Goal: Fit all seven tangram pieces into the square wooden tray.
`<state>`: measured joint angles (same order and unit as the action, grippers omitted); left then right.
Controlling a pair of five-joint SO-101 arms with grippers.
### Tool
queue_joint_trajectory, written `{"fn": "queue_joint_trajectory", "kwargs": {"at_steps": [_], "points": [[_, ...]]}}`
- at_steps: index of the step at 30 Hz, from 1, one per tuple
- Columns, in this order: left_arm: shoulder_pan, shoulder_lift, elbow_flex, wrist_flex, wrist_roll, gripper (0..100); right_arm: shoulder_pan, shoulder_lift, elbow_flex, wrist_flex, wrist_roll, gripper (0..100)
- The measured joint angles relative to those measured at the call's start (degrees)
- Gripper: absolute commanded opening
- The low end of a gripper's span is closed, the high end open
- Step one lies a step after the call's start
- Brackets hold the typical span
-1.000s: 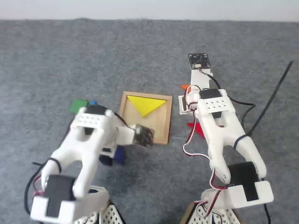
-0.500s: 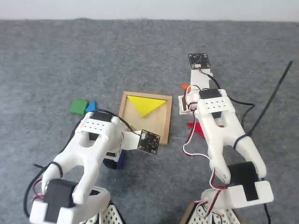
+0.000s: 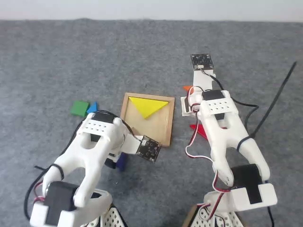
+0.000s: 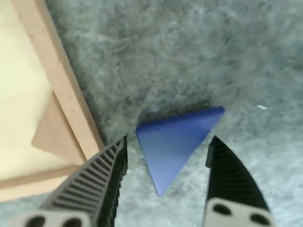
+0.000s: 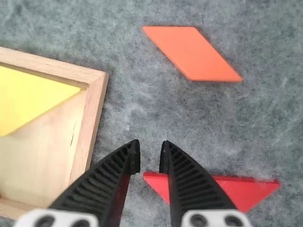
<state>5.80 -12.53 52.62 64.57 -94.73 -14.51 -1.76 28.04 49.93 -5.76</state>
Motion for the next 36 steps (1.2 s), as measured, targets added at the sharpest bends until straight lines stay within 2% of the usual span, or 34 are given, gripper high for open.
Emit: {"fn": "queue_joint_trajectory", "kwargs": {"at_steps": [15, 19, 32, 36], "points": [[1.67, 0.00, 0.00, 0.44, -11.78, 26, 0.00, 0.00, 0.00, 0.00, 0.00, 8.0], [3.60, 0.00, 0.00, 0.70, -12.75, 24, 0.00, 0.00, 0.00, 0.00, 0.00, 8.0], [2.99, 0.00, 0.00, 0.70, -14.59, 24, 0.00, 0.00, 0.00, 0.00, 0.00, 8.0], [2.99, 0.00, 0.00, 0.79, -14.95, 21, 0.00, 0.00, 0.00, 0.00, 0.00, 8.0]]}}
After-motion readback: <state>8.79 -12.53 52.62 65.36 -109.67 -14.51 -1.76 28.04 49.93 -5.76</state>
